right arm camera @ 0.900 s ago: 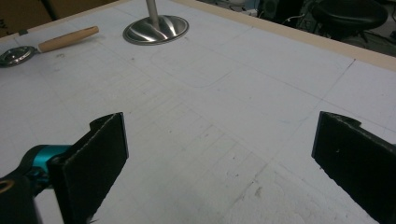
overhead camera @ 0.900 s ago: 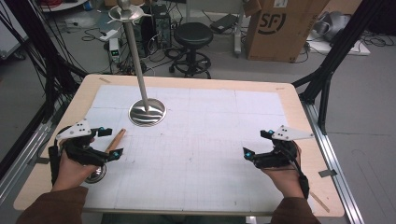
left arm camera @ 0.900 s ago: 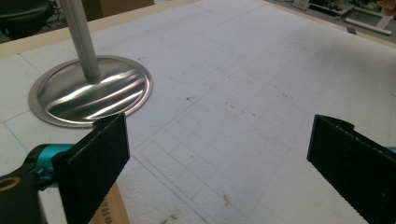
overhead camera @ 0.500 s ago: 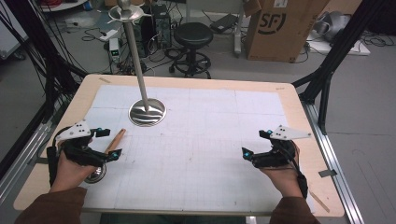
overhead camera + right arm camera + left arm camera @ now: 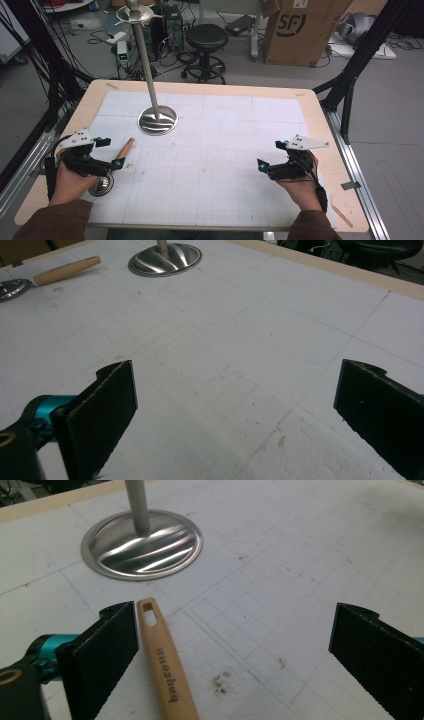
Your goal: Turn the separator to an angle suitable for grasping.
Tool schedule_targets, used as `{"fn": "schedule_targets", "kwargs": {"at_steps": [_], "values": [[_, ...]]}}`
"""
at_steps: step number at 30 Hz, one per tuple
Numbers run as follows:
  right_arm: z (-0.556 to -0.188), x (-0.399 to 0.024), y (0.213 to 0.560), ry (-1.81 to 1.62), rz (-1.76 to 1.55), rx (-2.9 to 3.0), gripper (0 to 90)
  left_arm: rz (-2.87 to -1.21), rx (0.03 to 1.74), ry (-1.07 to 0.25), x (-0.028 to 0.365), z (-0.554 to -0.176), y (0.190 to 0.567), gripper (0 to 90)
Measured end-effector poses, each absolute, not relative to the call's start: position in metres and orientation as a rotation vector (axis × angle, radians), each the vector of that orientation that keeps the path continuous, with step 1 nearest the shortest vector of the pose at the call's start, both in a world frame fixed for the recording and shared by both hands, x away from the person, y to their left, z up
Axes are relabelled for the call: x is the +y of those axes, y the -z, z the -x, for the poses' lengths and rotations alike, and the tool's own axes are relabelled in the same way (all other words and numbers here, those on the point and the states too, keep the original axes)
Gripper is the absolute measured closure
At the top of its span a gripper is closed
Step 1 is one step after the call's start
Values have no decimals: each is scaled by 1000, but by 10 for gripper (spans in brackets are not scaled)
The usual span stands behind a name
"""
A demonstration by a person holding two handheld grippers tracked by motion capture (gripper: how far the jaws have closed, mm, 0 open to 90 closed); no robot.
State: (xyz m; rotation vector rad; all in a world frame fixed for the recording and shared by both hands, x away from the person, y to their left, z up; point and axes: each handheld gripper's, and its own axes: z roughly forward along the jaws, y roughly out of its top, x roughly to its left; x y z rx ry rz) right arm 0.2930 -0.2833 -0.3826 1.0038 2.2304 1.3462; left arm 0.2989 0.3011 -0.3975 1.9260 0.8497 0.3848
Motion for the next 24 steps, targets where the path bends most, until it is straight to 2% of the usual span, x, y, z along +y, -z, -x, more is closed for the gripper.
{"fn": "schedule_targets", "kwargs": {"at_steps": [14, 24], "values": [[-294, -282, 384, -1329, -1009, 2245, 25, -1997, 949, -386, 306, -304, 411, 63], [-295, -282, 386, -1327, -1014, 2247, 25, -2055, 1080, -375, 312, -308, 422, 85]]}}
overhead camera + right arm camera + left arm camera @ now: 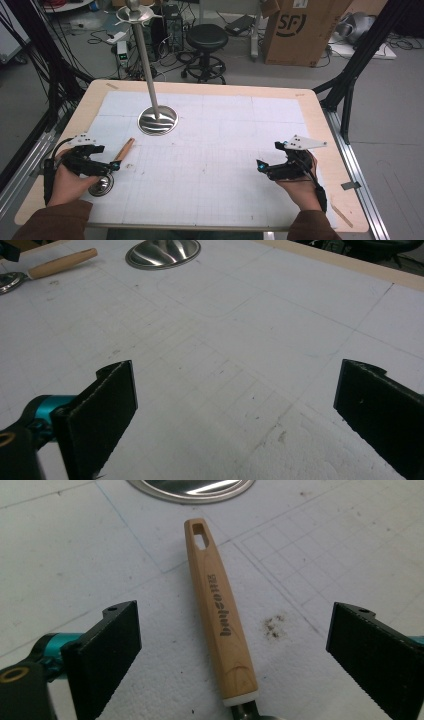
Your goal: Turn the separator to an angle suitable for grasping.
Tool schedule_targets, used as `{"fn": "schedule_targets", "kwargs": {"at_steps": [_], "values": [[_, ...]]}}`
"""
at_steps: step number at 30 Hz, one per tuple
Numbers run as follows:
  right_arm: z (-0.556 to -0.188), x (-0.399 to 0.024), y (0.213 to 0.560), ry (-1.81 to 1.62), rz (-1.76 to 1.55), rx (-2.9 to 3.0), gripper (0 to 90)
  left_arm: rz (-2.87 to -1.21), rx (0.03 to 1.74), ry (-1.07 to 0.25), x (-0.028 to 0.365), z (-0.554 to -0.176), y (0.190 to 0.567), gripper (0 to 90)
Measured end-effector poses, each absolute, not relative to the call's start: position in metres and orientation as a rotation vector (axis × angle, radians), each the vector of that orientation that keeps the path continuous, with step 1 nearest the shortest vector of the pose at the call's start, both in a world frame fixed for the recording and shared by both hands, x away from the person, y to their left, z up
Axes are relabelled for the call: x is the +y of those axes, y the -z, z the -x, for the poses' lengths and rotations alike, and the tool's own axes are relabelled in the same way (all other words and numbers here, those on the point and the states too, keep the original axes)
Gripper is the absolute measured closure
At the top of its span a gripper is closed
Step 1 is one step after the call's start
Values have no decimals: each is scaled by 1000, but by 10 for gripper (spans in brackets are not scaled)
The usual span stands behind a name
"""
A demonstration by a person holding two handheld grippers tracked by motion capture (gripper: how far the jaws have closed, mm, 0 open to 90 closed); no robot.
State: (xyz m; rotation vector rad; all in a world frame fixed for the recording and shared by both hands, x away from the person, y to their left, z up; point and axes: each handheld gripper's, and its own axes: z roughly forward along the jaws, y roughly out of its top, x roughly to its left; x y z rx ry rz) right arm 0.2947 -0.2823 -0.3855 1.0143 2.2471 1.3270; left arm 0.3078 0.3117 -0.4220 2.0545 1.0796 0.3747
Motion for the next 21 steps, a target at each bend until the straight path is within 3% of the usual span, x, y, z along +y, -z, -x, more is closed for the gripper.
{"fn": "schedule_targets", "kwargs": {"at_steps": [7, 13, 21], "values": [[-295, -283, 388, -1342, -1015, 2249, 25, -2110, 1117, -373, 308, -310, 426, 115], [-296, -284, 389, -1353, -1023, 2247, 25, -2119, 1145, -336, 312, -310, 429, 242], [-296, -283, 390, -1354, -1021, 2256, 25, -2165, 1150, -327, 308, -311, 432, 323]]}}
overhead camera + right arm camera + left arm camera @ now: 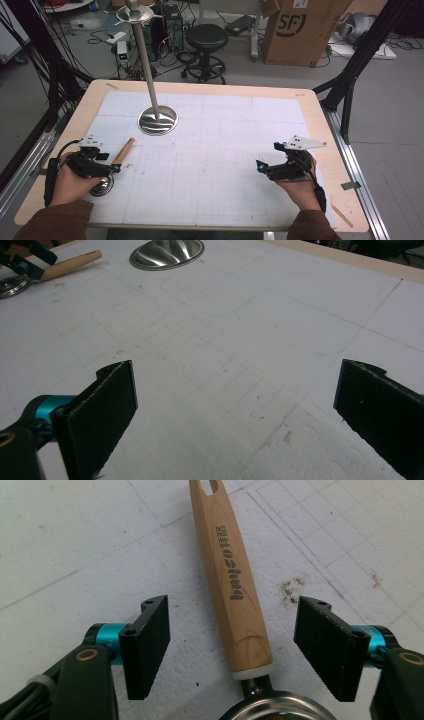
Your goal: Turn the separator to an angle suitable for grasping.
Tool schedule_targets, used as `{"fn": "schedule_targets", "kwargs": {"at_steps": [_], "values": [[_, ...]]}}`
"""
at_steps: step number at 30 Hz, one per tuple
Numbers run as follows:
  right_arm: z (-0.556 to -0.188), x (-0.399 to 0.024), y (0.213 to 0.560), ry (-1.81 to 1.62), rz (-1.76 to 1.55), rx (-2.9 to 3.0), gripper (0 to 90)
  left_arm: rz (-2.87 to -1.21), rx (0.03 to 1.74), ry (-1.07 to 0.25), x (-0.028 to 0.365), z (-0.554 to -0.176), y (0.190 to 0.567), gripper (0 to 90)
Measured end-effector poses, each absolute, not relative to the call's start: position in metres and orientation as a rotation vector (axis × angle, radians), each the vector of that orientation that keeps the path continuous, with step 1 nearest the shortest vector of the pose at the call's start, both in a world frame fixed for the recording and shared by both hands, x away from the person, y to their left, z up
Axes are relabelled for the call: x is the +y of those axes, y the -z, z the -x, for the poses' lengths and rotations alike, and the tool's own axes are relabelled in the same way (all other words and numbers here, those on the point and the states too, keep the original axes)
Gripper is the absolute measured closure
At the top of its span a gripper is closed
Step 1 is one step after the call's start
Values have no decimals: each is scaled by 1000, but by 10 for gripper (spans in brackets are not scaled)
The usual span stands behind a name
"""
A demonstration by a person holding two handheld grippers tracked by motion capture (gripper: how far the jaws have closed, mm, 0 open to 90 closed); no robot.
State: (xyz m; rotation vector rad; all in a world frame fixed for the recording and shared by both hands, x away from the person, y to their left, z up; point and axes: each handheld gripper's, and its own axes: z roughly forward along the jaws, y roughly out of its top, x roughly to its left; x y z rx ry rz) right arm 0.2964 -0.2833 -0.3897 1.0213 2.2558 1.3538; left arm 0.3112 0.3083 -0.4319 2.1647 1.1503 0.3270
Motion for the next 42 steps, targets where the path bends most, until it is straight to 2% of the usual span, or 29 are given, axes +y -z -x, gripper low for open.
{"fn": "schedule_targets", "kwargs": {"at_steps": [4, 11, 16, 21, 42], "values": [[-296, -283, 390, -1350, -1023, 2262, 25, -2178, 1136, -315, 309, -311, 431, 410], [-297, -282, 391, -1342, -1020, 2261, 25, -2202, 1124, -311, 306, -310, 431, 482], [-297, -282, 391, -1342, -1025, 2267, 25, -2215, 1110, -301, 306, -310, 430, 569], [-297, -282, 391, -1339, -1028, 2270, 25, -2274, 1113, -322, 302, -310, 432, 582], [-298, -281, 393, -1328, -1023, 2279, 25, -2343, 1064, -327, 292, -309, 428, 670]]}}
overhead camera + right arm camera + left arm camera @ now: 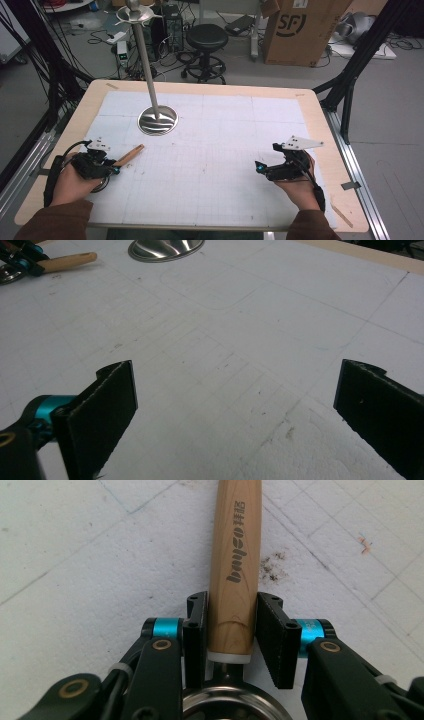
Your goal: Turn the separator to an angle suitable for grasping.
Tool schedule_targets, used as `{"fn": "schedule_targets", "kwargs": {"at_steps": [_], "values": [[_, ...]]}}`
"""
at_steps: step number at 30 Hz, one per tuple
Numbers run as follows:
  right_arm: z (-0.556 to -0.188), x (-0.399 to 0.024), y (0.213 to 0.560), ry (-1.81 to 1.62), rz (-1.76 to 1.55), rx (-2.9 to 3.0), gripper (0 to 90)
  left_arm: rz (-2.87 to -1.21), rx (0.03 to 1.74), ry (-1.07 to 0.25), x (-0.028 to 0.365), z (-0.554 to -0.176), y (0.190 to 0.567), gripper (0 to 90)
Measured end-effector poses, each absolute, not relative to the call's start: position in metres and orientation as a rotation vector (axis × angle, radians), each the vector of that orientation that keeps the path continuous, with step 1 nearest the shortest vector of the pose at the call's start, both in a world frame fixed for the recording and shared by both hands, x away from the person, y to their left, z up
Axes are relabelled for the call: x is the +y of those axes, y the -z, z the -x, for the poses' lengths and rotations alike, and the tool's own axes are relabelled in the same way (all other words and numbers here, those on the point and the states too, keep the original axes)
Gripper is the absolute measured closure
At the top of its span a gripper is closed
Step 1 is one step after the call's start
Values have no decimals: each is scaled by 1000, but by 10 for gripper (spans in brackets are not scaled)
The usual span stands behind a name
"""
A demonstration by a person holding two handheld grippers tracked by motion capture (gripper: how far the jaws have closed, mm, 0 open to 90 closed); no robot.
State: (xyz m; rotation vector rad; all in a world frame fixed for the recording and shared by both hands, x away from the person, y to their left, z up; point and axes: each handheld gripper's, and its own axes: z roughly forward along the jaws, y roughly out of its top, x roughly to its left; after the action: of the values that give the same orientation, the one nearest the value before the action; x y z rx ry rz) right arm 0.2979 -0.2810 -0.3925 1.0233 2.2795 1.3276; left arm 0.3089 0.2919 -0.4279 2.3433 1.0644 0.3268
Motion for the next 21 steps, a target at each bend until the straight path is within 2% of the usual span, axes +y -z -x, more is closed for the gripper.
{"fn": "schedule_targets", "kwargs": {"at_steps": [7, 14, 18, 21], "values": [[-298, -281, 393, -1329, -1024, 2280, 25, -2347, 1059, -315, 292, -309, 428, 669], [-298, -281, 393, -1332, -1028, 2278, 25, -2367, 1043, -298, 291, -309, 428, 605], [-298, -281, 393, -1326, -1024, 2281, 25, -2387, 1033, -310, 288, -309, 428, 607], [-298, -280, 393, -1325, -1027, 2283, 25, -2400, 1015, -311, 286, -308, 427, 641]]}}
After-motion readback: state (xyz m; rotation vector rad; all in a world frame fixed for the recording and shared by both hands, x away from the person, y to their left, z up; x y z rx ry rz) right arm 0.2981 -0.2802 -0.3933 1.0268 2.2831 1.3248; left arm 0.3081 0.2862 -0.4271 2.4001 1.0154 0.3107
